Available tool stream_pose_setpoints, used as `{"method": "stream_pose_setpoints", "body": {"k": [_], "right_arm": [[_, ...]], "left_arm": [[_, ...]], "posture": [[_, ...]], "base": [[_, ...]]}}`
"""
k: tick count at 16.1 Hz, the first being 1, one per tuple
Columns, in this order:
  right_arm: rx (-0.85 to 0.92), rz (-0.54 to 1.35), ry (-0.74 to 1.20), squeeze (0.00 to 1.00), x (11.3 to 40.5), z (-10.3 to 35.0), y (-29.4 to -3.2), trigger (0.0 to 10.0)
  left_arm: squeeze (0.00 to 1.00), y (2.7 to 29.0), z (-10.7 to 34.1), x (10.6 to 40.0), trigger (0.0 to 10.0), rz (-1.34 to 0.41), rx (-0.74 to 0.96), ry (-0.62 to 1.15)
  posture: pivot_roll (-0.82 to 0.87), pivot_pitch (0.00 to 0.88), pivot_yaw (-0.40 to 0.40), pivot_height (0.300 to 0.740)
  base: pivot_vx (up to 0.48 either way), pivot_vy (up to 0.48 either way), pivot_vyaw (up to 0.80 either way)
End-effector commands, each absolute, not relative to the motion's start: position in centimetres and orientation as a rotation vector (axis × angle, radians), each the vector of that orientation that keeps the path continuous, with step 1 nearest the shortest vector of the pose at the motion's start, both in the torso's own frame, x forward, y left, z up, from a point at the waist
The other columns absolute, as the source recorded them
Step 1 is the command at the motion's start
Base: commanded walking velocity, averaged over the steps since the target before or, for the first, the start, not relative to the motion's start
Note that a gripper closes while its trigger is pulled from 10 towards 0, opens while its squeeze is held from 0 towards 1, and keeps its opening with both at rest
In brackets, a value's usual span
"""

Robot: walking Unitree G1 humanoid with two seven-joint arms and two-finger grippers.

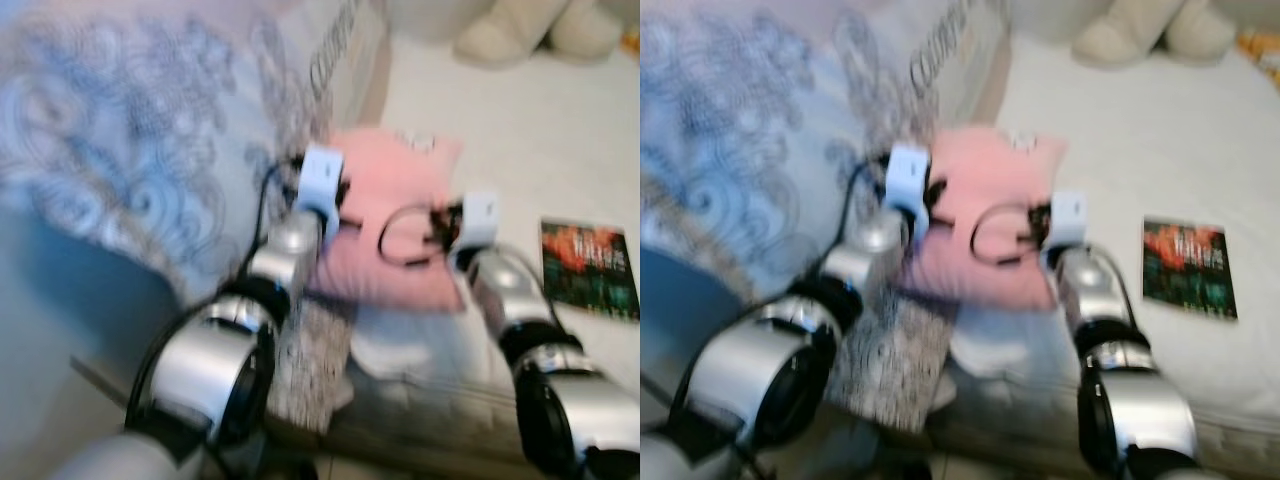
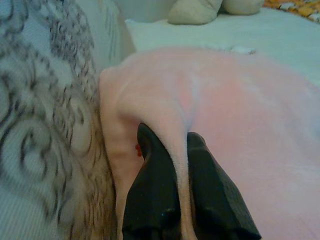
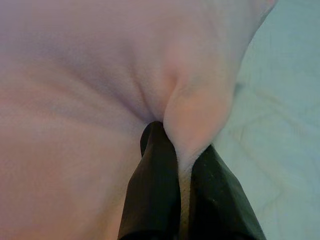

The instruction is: Clean up the room

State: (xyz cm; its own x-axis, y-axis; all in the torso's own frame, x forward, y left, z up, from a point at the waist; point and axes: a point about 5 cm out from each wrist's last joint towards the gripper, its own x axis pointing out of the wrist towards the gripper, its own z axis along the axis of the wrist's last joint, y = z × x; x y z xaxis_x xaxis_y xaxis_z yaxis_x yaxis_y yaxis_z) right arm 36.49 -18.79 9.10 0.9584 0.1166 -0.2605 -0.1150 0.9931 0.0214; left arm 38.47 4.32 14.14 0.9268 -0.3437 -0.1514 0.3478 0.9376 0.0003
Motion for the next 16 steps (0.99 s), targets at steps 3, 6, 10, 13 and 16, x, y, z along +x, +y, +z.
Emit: {"method": "stream_pose_setpoints", "body": {"k": [3, 6, 10, 13, 16], "right_arm": [[-0.059, 0.127, 0.285, 0.00, 36.0, 8.2, -18.9, 10.0], [-0.066, 0.086, 0.265, 0.00, 36.3, 8.7, -19.6, 10.0], [0.039, 0.057, 0.266, 0.00, 36.2, 8.6, -19.7, 10.0], [0.004, 0.051, 0.246, 0.00, 36.4, 8.9, -19.8, 10.0], [-0.061, 0.037, 0.174, 0.00, 37.2, 10.7, -19.9, 10.0]], "left_arm": [[0.00, 4.7, 12.1, 37.7, 10.0, -0.310, 0.027, 0.193], [0.00, 4.3, 12.1, 37.6, 10.0, -0.324, -0.018, 0.198], [0.00, 4.2, 12.3, 37.7, 10.0, -0.329, -0.032, 0.199], [0.00, 4.0, 12.4, 37.7, 10.0, -0.333, -0.047, 0.199], [0.00, 4.1, 13.8, 38.3, 10.0, -0.343, -0.049, 0.161]], "posture": [[-0.07, 0.022, 0.082, 0.740], [-0.08, 0.028, 0.078, 0.740], [-0.08, 0.034, 0.083, 0.740], [-0.08, 0.033, 0.085, 0.740], [-0.09, 0.038, 0.083, 0.740]], "base": [[0.000, 0.000, 0.00], [0.000, 0.000, 0.00], [0.000, 0.000, 0.00], [0.000, 0.000, 0.00], [0.000, 0.000, 0.00]]}}
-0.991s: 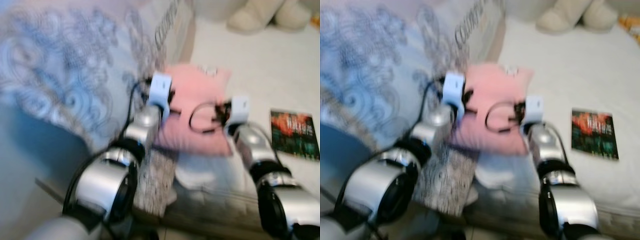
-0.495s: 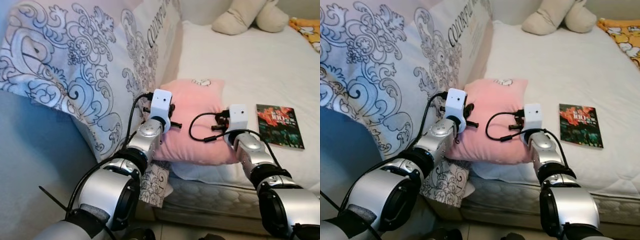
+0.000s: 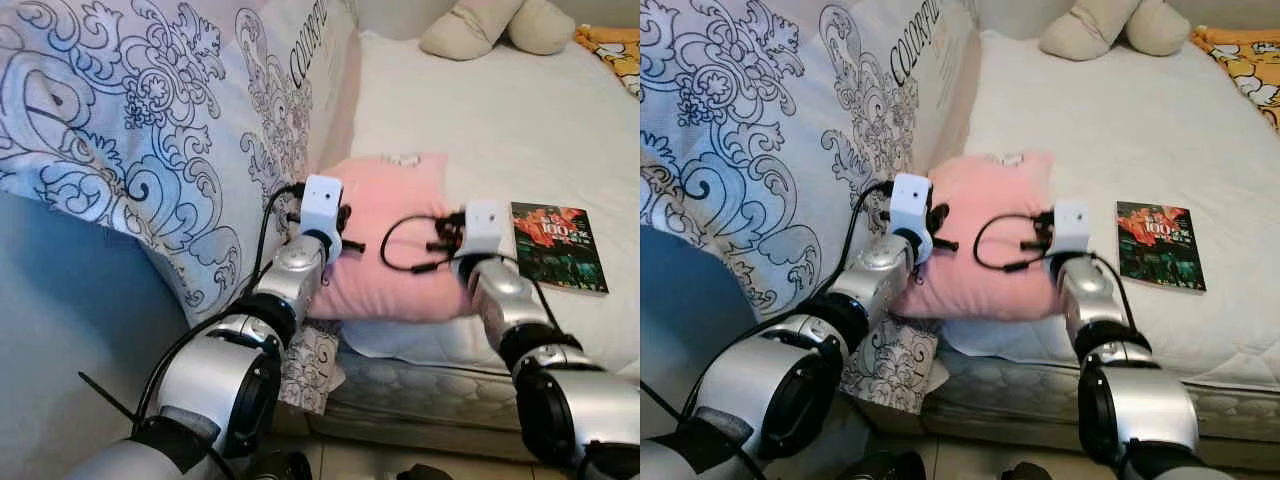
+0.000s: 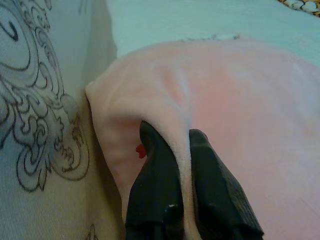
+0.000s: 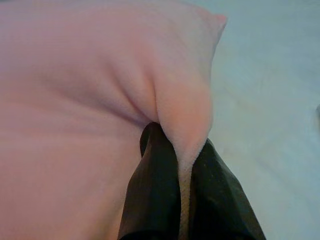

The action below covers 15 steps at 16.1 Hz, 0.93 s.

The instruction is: Clean up the room

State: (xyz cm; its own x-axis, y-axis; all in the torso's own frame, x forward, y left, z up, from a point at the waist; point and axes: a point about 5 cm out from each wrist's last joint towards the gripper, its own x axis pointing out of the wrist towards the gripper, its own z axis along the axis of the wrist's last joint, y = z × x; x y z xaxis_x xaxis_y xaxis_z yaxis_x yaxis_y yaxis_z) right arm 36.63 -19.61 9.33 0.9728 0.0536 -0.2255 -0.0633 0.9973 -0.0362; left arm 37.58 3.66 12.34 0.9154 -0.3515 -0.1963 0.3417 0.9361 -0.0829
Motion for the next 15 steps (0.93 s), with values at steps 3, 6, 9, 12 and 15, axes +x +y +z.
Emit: {"method": "stream_pose_setpoints", "body": {"k": [3, 6, 9, 12, 15], "right_arm": [[-0.091, 0.003, 0.195, 0.00, 37.4, 10.7, -20.2, 10.0], [-0.094, -0.023, 0.278, 0.00, 36.6, 8.9, -19.9, 10.0], [-0.138, -0.015, 0.311, 0.00, 36.1, 7.9, -19.6, 10.0], [-0.181, -0.011, 0.341, 0.00, 35.6, 7.1, -19.5, 10.0], [-0.143, -0.011, 0.332, 1.00, 35.7, 7.3, -19.4, 10.0]], "left_arm": [[0.00, 4.6, 14.7, 38.9, 10.0, -0.331, -0.019, 0.146], [0.00, 4.5, 13.1, 38.3, 10.0, -0.326, 0.002, 0.202], [0.00, 3.9, 12.2, 37.7, 10.0, -0.336, -0.019, 0.237], [0.00, 3.4, 11.6, 37.3, 10.0, -0.314, -0.078, 0.273], [1.00, 3.1, 11.6, 37.3, 10.0, -0.323, -0.119, 0.283]], "posture": [[-0.10, 0.069, 0.088, 0.740], [-0.12, 0.126, 0.095, 0.740], [-0.13, 0.201, 0.091, 0.740], [-0.14, 0.230, 0.086, 0.740], [-0.14, 0.232, 0.077, 0.740]], "base": [[0.000, 0.000, 0.00], [0.000, 0.000, 0.00], [0.000, 0.000, 0.00], [0.000, 0.000, 0.00], [0.000, 0.000, 0.00]]}}
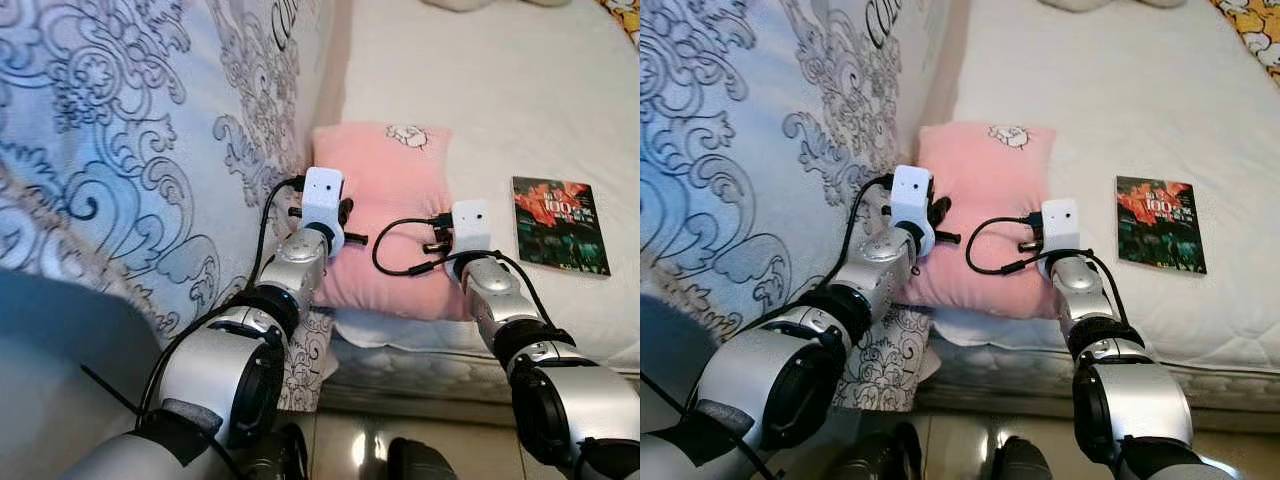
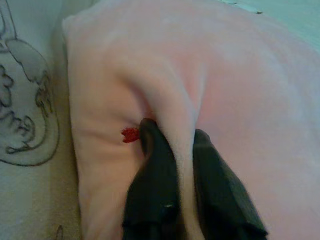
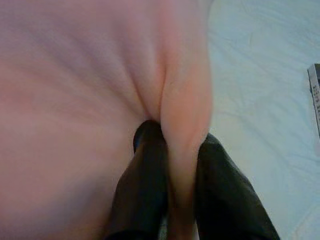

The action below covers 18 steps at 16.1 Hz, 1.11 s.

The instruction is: Clean up the room

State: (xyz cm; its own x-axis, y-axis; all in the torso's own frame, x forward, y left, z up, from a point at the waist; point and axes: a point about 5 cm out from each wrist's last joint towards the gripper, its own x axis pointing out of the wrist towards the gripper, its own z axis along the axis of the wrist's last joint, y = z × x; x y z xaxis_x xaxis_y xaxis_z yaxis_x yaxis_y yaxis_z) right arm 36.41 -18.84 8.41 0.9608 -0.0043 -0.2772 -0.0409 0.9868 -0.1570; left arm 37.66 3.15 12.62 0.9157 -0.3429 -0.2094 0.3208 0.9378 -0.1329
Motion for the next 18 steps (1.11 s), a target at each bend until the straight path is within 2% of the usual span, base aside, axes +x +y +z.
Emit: {"method": "stream_pose_setpoints", "body": {"k": [1, 5, 7, 10, 12, 15, 18], "right_arm": [[-0.145, -0.011, 0.329, 1.00, 35.8, 7.3, -19.3, 10.0], [-0.111, -0.016, 0.301, 1.00, 36.1, 7.9, -19.3, 10.0], [-0.101, -0.038, 0.214, 1.00, 37.0, 9.7, -19.2, 10.0], [-0.072, -0.009, 0.132, 1.00, 36.9, 10.1, -18.2, 10.0], [-0.025, -0.031, 0.116, 1.00, 36.2, 9.4, -18.1, 10.0], [-0.013, -0.049, 0.071, 1.00, 34.2, 8.3, -18.1, 10.0], [-0.032, -0.067, 0.025, 1.00, 32.8, 8.6, -18.5, 10.0]], "left_arm": [[1.00, 3.3, 11.7, 37.3, 10.0, -0.318, -0.123, 0.284], [1.00, 3.8, 12.8, 38.0, 10.0, -0.296, -0.165, 0.250], [1.00, 4.7, 13.8, 38.6, 10.0, -0.279, -0.199, 0.201], [1.00, 6.0, 15.1, 39.3, 10.0, -0.274, -0.207, 0.136], [1.00, 7.6, 14.1, 39.2, 10.0, -0.226, -0.214, 0.175], [1.00, 9.1, 13.6, 38.8, 10.0, -0.206, -0.207, 0.124], [1.00, 9.2, 13.8, 37.5, 10.0, -0.224, -0.167, 0.030]], "posture": [[-0.14, 0.231, 0.077, 0.740], [-0.12, 0.211, 0.068, 0.740], [-0.11, 0.191, 0.063, 0.740], [-0.08, 0.128, 0.035, 0.740], [-0.05, 0.091, 0.025, 0.740], [-0.03, 0.000, 0.000, 0.740], [0.01, 0.000, -0.040, 0.740]], "base": [[0.000, 0.000, 0.00], [0.000, 0.000, 0.00], [0.000, 0.000, 0.00], [0.000, 0.000, 0.00], [0.000, 0.000, 0.00], [0.000, 0.000, 0.00], [0.000, 0.000, 0.00]]}}
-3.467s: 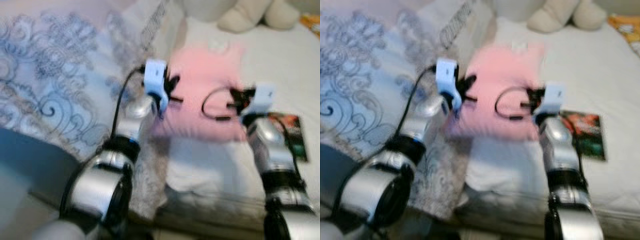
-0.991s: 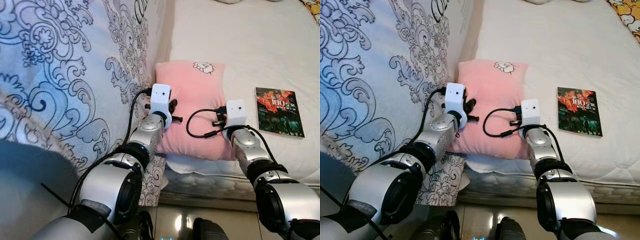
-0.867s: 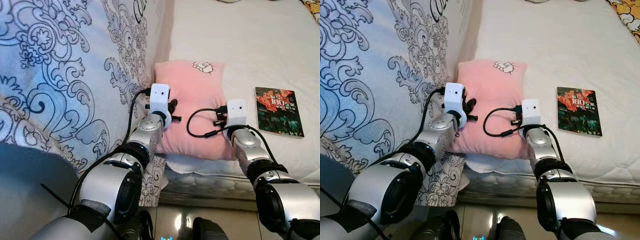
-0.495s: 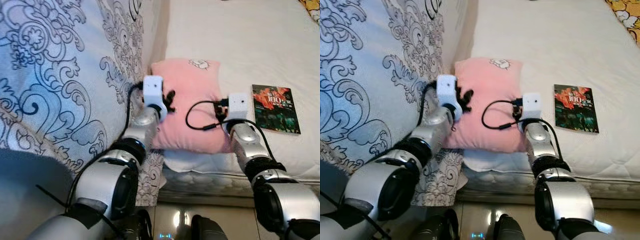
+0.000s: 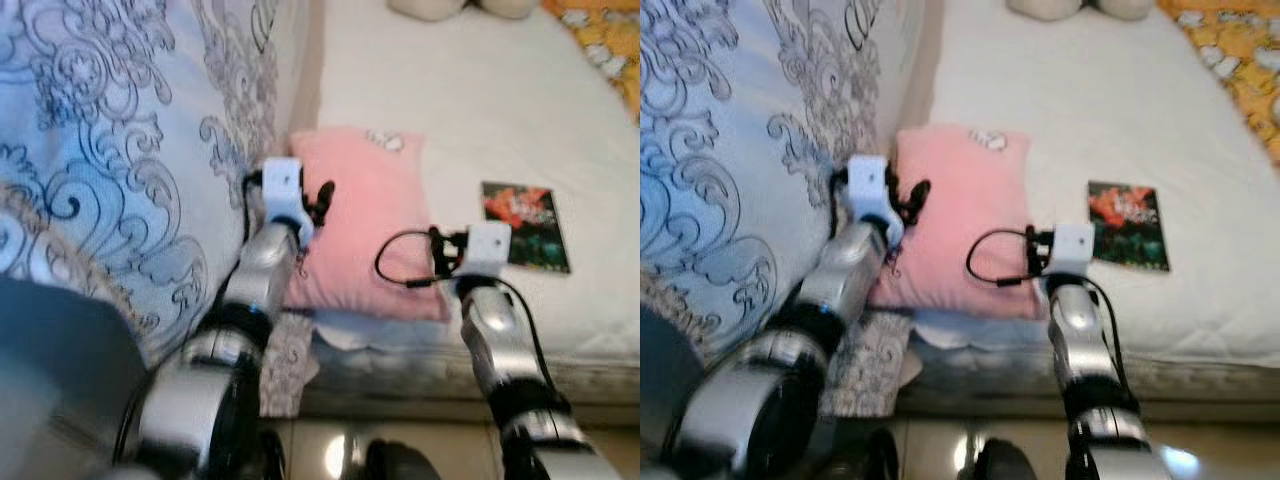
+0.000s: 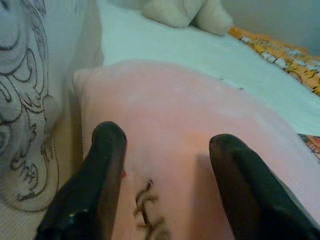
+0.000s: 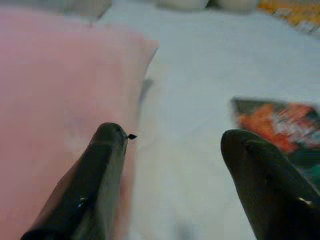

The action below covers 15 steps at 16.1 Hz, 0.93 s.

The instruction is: Clean up the room

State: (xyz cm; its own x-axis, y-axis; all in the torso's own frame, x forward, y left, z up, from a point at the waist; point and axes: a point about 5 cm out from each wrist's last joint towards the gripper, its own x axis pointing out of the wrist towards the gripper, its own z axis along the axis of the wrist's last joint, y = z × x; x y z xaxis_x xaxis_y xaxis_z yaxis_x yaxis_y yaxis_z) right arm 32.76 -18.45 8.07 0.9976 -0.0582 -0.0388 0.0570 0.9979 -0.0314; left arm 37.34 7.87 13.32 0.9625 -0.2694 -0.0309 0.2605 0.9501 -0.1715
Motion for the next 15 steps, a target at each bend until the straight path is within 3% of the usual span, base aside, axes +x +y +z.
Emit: {"method": "stream_pose_setpoints", "body": {"k": [1, 7, 11, 15], "right_arm": [[-0.035, -0.068, 0.018, 1.00, 32.4, 8.6, -18.6, 10.0], [-0.062, -0.065, -0.139, 1.00, 26.9, 9.8, -19.7, 10.0], [-0.041, -0.080, -0.089, 1.00, 24.5, 8.8, -20.0, 10.0], [0.026, -0.052, -0.073, 1.00, 24.7, 8.7, -20.1, 10.0]], "left_arm": [[1.00, 9.3, 14.0, 37.1, 10.0, -0.226, -0.164, 0.013], [1.00, 12.3, 14.1, 30.4, 10.0, -0.261, 0.021, -0.136], [1.00, 14.2, 12.1, 28.1, 10.0, -0.149, 0.094, -0.046], [1.00, 14.3, 12.1, 28.3, 10.0, -0.143, 0.065, -0.034]], "posture": [[0.02, 0.000, -0.045, 0.740], [0.07, 0.000, -0.089, 0.740], [0.04, 0.000, -0.076, 0.740], [0.03, 0.000, -0.072, 0.740]], "base": [[0.000, 0.000, 0.00], [0.000, 0.000, 0.00], [0.000, 0.000, 0.00], [0.000, 0.000, 0.00]]}}
